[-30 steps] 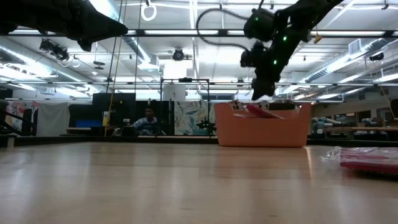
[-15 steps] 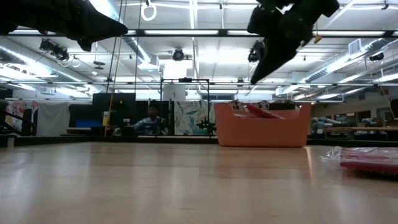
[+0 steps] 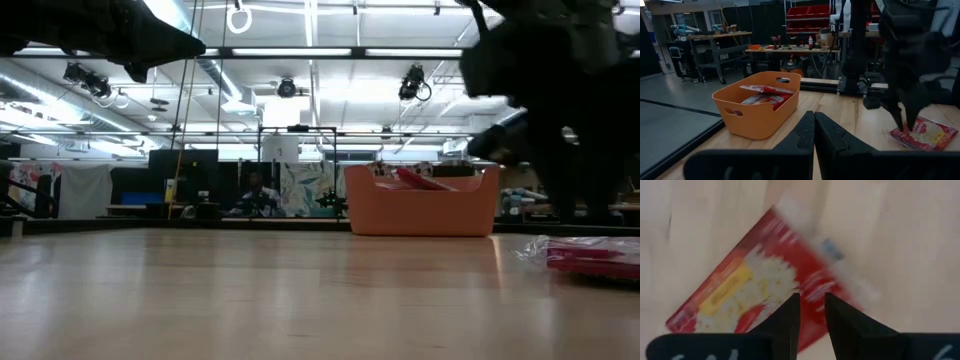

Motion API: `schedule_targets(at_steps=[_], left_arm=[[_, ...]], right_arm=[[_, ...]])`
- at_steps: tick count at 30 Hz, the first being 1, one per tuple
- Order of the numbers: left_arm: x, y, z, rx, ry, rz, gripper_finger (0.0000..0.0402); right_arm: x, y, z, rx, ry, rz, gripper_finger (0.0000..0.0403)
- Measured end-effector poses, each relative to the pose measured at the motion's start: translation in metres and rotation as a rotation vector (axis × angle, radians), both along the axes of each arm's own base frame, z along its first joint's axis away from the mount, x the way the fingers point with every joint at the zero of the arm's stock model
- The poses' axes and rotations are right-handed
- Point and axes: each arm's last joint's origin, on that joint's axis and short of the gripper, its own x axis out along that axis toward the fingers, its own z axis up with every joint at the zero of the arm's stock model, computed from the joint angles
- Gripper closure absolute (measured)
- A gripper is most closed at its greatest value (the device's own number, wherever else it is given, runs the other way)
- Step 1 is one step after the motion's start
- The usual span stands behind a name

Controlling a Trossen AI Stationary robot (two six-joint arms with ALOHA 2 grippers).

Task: Sort popcorn bags into baskets
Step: Put the red popcorn bag into the orange bin

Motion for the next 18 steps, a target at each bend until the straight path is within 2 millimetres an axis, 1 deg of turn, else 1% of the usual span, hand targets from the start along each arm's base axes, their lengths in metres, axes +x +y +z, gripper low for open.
schedule_targets(at_steps=[3,5,7,10,14,16,18], left_arm=[[0.000,0.000,0.000,-0.001,0.000,0.000,0.0392],[0.000,0.000,0.000,-0.002,-0.001,0.000,0.0392],[0.000,0.000,0.000,-0.003,-0.001,0.000,0.0392],[0.000,0.000,0.000,-0.003,-0.002,0.000,0.0392],[0.000,0.000,0.000,-0.003,-0.002,0.000,0.0392],[0.000,0.000,0.000,-0.003,-0.001,0.000,0.0392],[0.000,0.000,0.000,-0.003,-0.001,0.001,0.0392]], right_arm=[[-0.001,0.007,-0.016,-0.025,0.057,0.020,0.0309],[0.001,0.007,-0.022,-0.063,0.065,0.035,0.0309],[0.004,0.003,-0.027,-0.114,0.056,0.045,0.0309],[0.011,-0.015,-0.029,-0.247,0.017,0.022,0.0309],[0.015,-0.045,-0.021,-0.492,-0.040,-0.045,0.0310],[0.015,-0.058,-0.014,-0.594,-0.066,-0.079,0.0310],[0.016,-0.066,-0.003,-0.640,-0.105,-0.094,0.0310]])
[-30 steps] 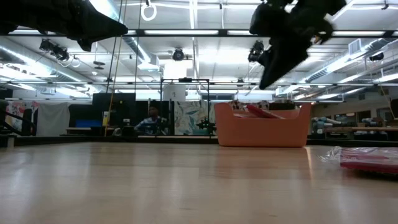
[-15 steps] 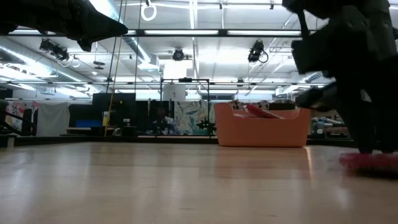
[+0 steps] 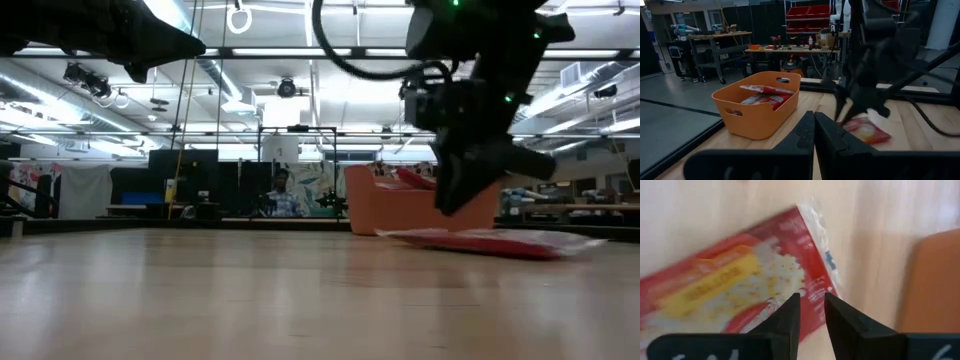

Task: Sort popcorn bags into baskets
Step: Put the red popcorn bag into the orange bin

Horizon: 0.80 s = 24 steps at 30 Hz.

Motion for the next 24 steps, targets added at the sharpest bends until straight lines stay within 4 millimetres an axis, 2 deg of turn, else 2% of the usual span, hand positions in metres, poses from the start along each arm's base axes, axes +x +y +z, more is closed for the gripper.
schedule_targets(at_steps=[4,8,11,16,21,24], left_arm=[[0.000,0.000,0.000,0.002,0.001,0.000,0.0392],[0.000,0.000,0.000,0.005,0.002,-0.001,0.0392],[0.000,0.000,0.000,0.004,0.002,0.000,0.0392],[0.000,0.000,0.000,0.001,0.001,0.000,0.0392],[0.000,0.000,0.000,0.000,0.001,0.000,0.0392],[0.000,0.000,0.000,0.001,0.001,0.000,0.0392]], right_arm=[[-0.002,-0.004,0.018,0.002,-0.066,0.014,0.0310],[-0.002,0.003,0.032,0.050,-0.152,-0.017,0.0310],[-0.002,0.014,0.029,0.071,-0.178,-0.037,0.0310],[-0.002,0.030,0.011,0.051,-0.171,-0.109,0.0304],[-0.013,0.028,0.009,0.083,-0.138,-0.297,0.0290],[-0.024,0.026,0.009,0.056,-0.032,-0.292,0.0279]])
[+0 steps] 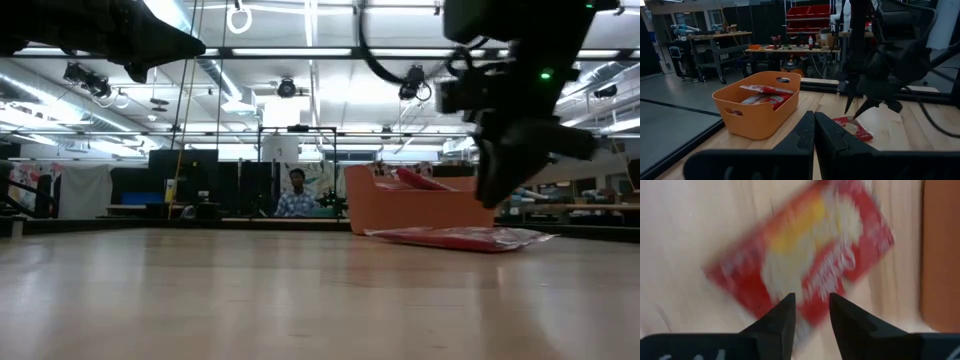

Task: Sort popcorn bags into baskets
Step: Put the red popcorn bag into the orange bin

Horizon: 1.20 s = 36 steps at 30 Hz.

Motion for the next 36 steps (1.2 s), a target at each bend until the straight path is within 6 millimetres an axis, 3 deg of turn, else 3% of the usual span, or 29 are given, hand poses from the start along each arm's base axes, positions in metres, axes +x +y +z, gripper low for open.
schedule_targets(at_steps=[3,6,10,13,22,28,36], left_arm=[[0.000,0.000,0.000,0.000,0.000,0.000,0.0392],[0.000,0.000,0.000,-0.001,0.000,0.000,0.0392],[0.000,0.000,0.000,-0.001,-0.001,0.000,0.0392],[0.000,0.000,0.000,-0.002,-0.001,0.000,0.0392],[0.000,0.000,0.000,-0.002,-0.001,0.000,0.0392],[0.000,0.000,0.000,-0.002,-0.001,0.000,0.0392],[0.000,0.000,0.000,-0.002,-0.001,0.000,0.0392]], right_arm=[[-0.012,-0.001,0.000,-0.043,0.126,0.021,0.0265],[-0.019,-0.003,-0.002,-0.039,0.132,-0.083,0.0249],[-0.023,-0.011,-0.014,0.132,0.113,-0.149,0.0236],[-0.032,-0.021,-0.020,0.189,0.050,-0.205,0.0235],[-0.072,-0.052,-0.011,0.415,-0.213,-0.390,0.0233],[-0.087,-0.055,-0.019,0.401,-0.218,-0.311,0.0231],[-0.084,-0.049,-0.036,0.409,-0.115,-0.229,0.0231]])
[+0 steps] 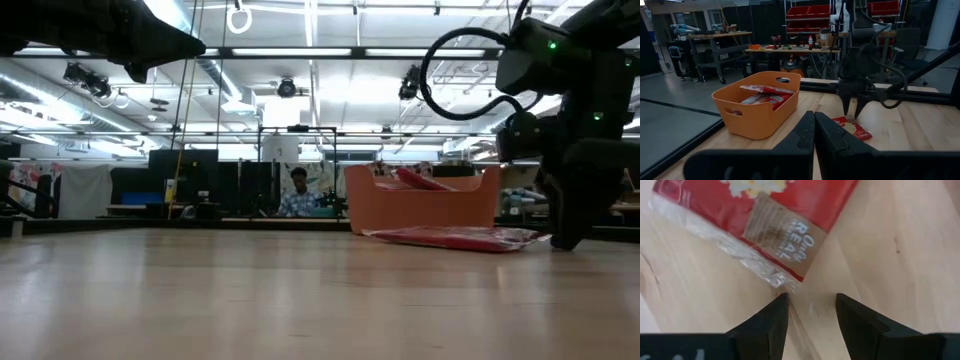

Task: Sort popcorn bags into baskets
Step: Put the red popcorn bag into the orange bin

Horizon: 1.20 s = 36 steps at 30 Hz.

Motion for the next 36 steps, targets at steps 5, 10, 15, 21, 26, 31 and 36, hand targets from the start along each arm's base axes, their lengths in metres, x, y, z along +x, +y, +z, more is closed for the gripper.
schedule_targets(at_steps=[5,10,15,21,26,31,36], left_arm=[[0.000,0.000,0.000,0.000,0.000,0.000,0.0392],[0.000,0.000,0.000,0.001,0.000,0.000,0.0392],[0.000,0.000,0.000,0.001,0.000,0.000,0.0392],[0.000,0.000,0.000,0.001,0.000,0.000,0.0392],[0.000,0.000,0.000,0.001,0.001,0.000,0.0392],[0.000,0.000,0.000,0.002,0.001,0.000,0.0392],[0.000,0.000,0.000,0.002,0.001,0.000,0.0392]], right_arm=[[0.003,0.006,-0.005,-0.095,0.020,0.114,0.0231],[0.001,0.015,-0.005,-0.181,-0.006,0.158,0.0231],[0.002,0.020,-0.005,-0.209,-0.026,0.174,0.0231],[0.006,0.020,-0.005,-0.223,-0.072,0.160,0.0232],[0.007,0.017,-0.005,-0.224,-0.078,0.139,0.0255],[0.008,0.014,-0.005,-0.208,-0.074,0.143,0.0332],[0.010,0.015,-0.004,-0.216,-0.085,0.174,0.0392]])
